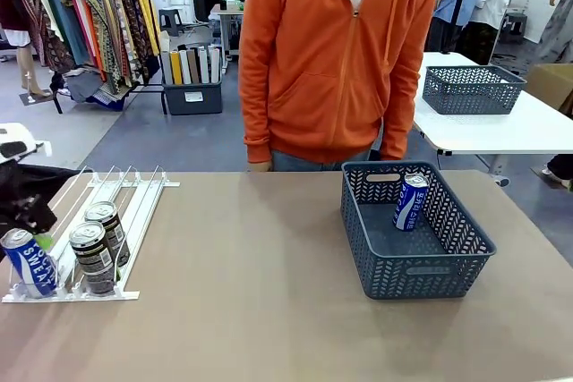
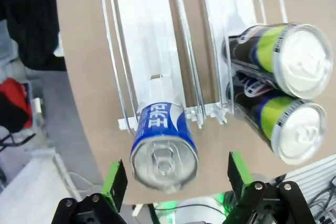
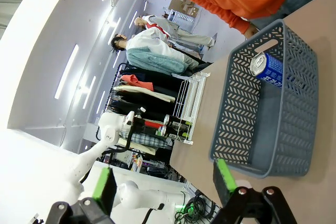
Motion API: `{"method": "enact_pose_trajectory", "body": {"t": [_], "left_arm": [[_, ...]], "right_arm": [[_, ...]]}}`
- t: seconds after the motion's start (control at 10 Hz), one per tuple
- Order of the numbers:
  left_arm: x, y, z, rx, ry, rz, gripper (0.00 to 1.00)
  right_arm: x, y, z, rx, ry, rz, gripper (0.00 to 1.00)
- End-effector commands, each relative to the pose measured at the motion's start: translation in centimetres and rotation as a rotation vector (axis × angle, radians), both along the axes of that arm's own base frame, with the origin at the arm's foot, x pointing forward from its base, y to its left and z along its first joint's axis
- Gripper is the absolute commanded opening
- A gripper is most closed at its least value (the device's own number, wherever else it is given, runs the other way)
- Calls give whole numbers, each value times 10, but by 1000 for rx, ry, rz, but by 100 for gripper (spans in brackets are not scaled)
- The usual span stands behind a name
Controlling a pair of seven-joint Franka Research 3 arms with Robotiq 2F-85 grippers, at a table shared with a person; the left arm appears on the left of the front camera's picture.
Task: Retrieve and store the cans from the dispenser.
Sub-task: Pick up the last remaining can from one row of the Automatic Can Dispenser and place it in the middle of the table.
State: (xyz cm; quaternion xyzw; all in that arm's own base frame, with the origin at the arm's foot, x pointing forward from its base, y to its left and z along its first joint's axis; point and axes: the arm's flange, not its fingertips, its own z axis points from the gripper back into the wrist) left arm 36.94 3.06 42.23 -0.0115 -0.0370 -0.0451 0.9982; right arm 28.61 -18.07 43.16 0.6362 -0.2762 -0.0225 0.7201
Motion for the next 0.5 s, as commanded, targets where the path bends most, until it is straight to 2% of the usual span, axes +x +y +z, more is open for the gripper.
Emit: {"method": "enact_pose_trajectory", "body": {"t": [0.0,0.4], "left_arm": [[2,4,-16,-29,24,43,100],[4,5,-23,-23,26,43,100]], "right_arm": [[1,-1,3,1,-14,0,100],[1,-1,3,1,-14,0,100]]}}
